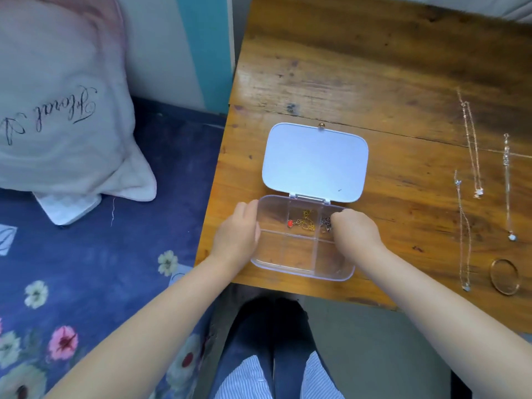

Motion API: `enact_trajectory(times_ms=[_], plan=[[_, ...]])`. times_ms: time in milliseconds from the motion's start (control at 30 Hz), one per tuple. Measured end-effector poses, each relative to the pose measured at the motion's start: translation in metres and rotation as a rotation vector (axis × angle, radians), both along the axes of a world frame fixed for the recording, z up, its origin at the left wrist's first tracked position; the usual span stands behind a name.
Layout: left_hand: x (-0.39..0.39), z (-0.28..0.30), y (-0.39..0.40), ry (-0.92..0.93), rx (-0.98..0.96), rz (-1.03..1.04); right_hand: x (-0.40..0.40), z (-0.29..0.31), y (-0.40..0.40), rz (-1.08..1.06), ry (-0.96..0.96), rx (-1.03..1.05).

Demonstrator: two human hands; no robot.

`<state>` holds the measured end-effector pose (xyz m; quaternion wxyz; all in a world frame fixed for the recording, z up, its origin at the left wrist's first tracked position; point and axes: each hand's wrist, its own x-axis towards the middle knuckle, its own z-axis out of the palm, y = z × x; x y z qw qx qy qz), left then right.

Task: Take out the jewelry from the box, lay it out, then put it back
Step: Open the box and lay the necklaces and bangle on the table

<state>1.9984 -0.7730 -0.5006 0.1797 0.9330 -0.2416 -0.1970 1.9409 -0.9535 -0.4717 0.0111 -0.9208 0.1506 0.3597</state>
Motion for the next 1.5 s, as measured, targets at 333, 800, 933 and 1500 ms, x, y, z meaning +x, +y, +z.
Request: enact_trajectory(times_ms=[333,800,933,1500], plan=[[-0.001,0.020,-0.054,-0.188,0.131,-0.458,0.000,-0.009,-0.003,0.117,-0.013,0.097],[-0.007,0.017,-0.091,0.101,0.617,-0.359,-0.019,0.009,-0.031,0.028,-0.292,0.198],[-0.007,0.020,-0.095,0.109,0.653,-0.374,-0.029,0.006,-0.033,0.009,-0.441,0.292],[0.004,0.159,-0.162,0.579,-0.188,-0.121,-0.056,0.148,-0.119,-0.511,-0.767,0.525]])
